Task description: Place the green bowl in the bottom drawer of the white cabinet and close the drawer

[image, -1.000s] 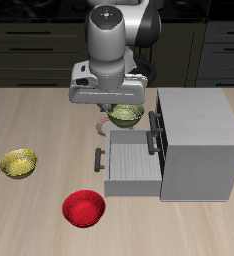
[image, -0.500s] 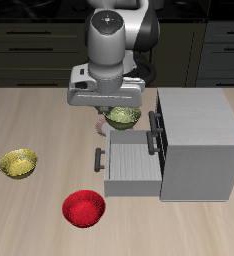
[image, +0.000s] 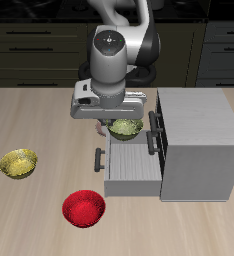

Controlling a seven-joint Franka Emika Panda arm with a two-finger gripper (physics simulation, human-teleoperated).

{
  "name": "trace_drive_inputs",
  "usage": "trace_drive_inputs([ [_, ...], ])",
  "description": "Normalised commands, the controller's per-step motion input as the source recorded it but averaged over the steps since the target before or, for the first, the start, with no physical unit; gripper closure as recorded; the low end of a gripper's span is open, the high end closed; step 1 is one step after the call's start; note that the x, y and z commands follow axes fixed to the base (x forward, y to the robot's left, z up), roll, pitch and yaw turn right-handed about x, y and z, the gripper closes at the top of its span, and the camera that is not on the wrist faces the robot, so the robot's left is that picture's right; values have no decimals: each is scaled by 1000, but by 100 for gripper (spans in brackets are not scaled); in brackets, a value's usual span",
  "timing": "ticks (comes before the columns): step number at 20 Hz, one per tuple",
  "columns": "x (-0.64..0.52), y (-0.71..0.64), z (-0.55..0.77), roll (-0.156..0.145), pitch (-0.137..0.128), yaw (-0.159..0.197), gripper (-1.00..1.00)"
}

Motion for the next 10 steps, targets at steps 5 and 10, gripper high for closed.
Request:
trace_drive_inputs([
  [5,31,-25,-164,-8,20,16,100],
  [10,47,85,-282,10,39,37,100],
])
